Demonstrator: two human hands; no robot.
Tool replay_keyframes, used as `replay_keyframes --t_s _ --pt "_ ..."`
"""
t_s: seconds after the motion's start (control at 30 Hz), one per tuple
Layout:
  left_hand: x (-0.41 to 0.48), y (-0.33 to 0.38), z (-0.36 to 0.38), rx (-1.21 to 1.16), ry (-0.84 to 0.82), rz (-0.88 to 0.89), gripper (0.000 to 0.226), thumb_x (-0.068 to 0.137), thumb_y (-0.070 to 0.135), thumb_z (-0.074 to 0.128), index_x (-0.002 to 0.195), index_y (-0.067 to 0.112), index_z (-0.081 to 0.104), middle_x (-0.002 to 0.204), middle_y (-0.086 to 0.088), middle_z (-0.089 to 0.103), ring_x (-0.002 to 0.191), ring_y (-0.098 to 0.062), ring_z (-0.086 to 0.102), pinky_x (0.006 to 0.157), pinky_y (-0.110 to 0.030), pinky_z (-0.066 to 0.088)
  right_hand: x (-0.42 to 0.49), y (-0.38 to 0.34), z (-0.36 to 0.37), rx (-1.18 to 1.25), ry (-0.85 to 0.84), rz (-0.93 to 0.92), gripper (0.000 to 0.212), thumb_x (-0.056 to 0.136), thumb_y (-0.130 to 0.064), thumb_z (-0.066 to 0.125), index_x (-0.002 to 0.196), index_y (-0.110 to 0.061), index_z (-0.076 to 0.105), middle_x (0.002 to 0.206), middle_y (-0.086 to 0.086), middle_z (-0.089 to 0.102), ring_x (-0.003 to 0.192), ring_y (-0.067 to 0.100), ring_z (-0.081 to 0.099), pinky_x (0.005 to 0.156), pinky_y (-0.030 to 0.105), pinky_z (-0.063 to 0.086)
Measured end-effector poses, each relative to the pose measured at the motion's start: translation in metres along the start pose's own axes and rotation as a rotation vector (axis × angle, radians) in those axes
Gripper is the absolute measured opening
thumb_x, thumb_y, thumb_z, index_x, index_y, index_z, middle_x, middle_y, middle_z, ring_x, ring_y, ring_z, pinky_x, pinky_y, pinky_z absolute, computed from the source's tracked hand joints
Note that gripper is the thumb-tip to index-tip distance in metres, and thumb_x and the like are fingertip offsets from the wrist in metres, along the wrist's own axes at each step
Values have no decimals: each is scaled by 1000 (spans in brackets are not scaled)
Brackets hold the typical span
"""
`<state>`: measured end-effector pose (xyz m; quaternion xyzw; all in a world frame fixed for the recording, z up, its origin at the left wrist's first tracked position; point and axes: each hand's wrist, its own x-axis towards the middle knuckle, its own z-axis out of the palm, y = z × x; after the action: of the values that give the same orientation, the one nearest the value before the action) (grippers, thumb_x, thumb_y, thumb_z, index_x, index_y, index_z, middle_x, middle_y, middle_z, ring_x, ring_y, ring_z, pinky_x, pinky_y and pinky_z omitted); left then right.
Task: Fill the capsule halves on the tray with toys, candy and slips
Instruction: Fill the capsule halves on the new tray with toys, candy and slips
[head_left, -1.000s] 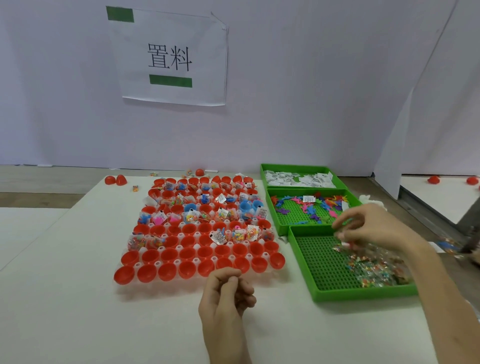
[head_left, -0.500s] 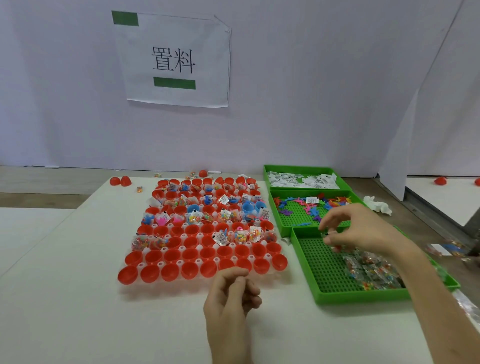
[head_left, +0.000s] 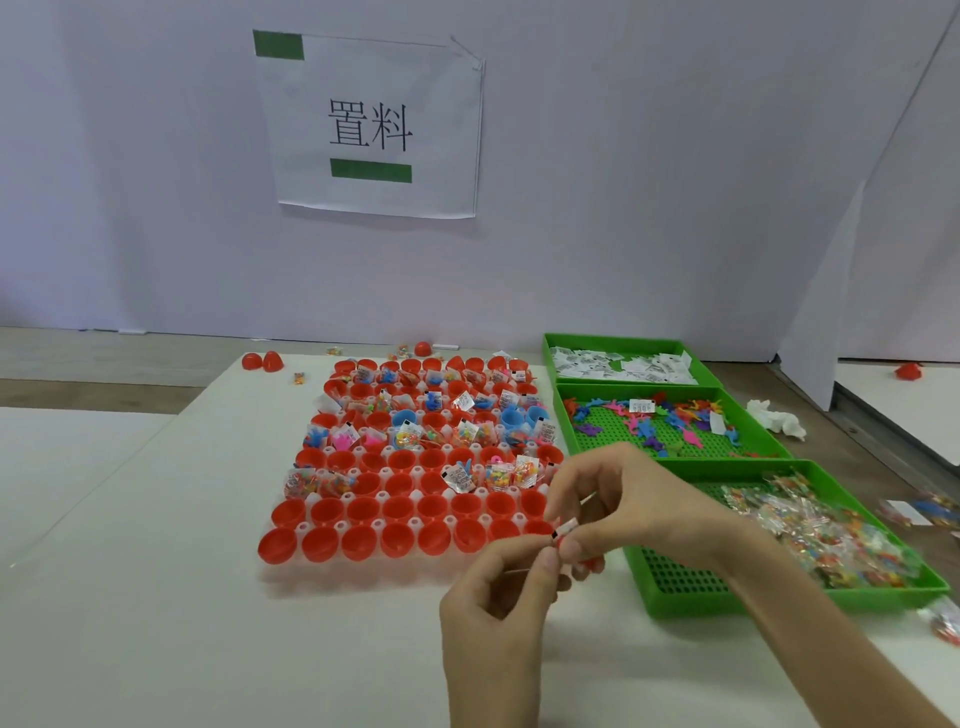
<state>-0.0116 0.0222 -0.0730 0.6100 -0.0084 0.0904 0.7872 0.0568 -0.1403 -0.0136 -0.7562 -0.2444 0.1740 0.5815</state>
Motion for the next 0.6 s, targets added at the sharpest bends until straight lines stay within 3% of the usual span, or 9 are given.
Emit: replay_keyframes --t_s 0.13,0.23,0.37,0.6 --pt "2 -2 -2 -47 106 -36 21 83 1 70 72 16 77 71 -10 73 66 -15 70 62 -23 57 3 -1 4 5 160 -1 22 73 -10 87 89 -18 75 82 15 73 70 32 72 60 34 60" --pt "5 -4 -5 -211 199 -123 19 85 -1 66 72 9 75 70 -15 72 65 -19 71 59 -22 57 5 -1 5 8 267 -8 22 70 -10 86 88 -15 74 77 12 72 69 36 73 60 40 62" --pt "7 -5 -6 -348 231 -193 16 84 1 66 71 6 74 76 -21 72 71 -27 73 60 -23 58 5 -4 10 2 256 -43 22 68 -14 90 83 -21 75 70 5 71 63 19 69 58 25 56" --pt "6 -4 -6 -392 174 -230 12 84 6 66 77 4 75 84 -22 73 77 -28 74 63 -25 59 11 3 28 14 214 -110 21 68 -5 88 76 -20 76 69 1 70 62 9 63 56 17 49"
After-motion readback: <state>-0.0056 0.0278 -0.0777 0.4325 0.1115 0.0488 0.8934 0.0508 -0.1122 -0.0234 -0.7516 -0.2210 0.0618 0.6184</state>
